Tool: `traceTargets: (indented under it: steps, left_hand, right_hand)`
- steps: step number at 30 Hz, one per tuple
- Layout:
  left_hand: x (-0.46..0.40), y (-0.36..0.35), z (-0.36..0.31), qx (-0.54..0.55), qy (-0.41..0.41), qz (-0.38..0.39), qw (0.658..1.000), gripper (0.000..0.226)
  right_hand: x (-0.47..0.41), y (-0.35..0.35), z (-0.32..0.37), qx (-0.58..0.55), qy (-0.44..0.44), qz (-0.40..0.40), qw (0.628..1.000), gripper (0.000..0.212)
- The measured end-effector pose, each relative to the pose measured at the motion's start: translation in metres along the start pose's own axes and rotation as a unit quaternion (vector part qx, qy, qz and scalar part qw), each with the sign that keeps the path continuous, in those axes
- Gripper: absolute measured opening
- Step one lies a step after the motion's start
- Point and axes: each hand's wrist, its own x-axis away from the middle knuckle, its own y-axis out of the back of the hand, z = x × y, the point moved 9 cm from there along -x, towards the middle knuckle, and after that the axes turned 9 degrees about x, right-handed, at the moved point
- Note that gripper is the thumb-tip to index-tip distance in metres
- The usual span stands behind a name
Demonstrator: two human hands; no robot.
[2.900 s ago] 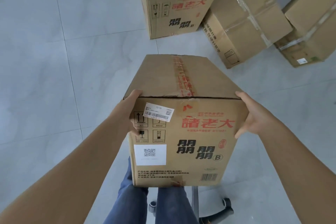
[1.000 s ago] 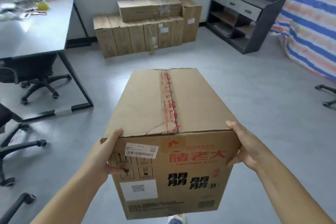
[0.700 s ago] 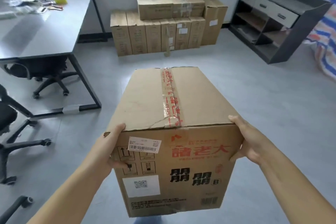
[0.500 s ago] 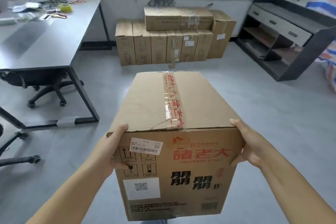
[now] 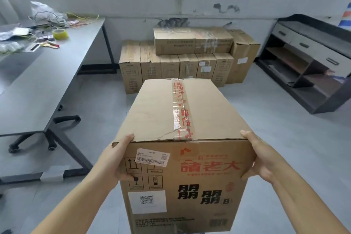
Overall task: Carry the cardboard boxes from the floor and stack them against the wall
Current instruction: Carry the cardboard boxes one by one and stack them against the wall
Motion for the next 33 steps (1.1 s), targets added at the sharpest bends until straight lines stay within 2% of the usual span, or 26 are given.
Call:
traceTargets:
  steps: [7, 11, 16, 19, 25, 29, 33]
  left_hand:
    - [-0.124, -0.061, -0.070, 0.024, -0.008, -0.041, 0.999, 0.022]
    - [-0.184, -0.082, -0.124, 0.056, -0.010, -0.079, 0.995, 0.025]
    - [-0.254, -0.086, -0.185, 0.097, -0.025, -0.120, 0.988, 0.021]
    - [-0.310, -0.079, -0.227, 0.112, -0.044, -0.132, 0.984, 0.017]
    - [-0.432, -0.067, -0.337, 0.120, -0.070, -0.137, 0.981, 0.022]
    - [-0.503, -0.067, -0.423, 0.128, -0.091, -0.118, 0.981, 0.027]
    - [-0.568, -0.077, -0.496, 0.120, -0.124, -0.106, 0.979, 0.024]
  right_hand:
    - [-0.164, -0.036, 0.114, 0.044, 0.005, 0.039, 0.998, 0.024]
    - [-0.245, -0.070, 0.197, 0.082, 0.003, 0.072, 0.994, 0.032]
    - [-0.325, -0.129, 0.295, 0.114, 0.042, 0.108, 0.987, 0.013]
    - [-0.371, -0.173, 0.347, 0.128, 0.063, 0.129, 0.981, 0.010]
    - [-0.462, -0.263, 0.448, 0.105, 0.068, 0.129, 0.984, 0.023]
    - [-0.511, -0.313, 0.522, 0.066, 0.077, 0.131, 0.986, 0.011]
    - [-0.562, -0.346, 0.585, 0.055, 0.097, 0.126, 0.986, 0.009]
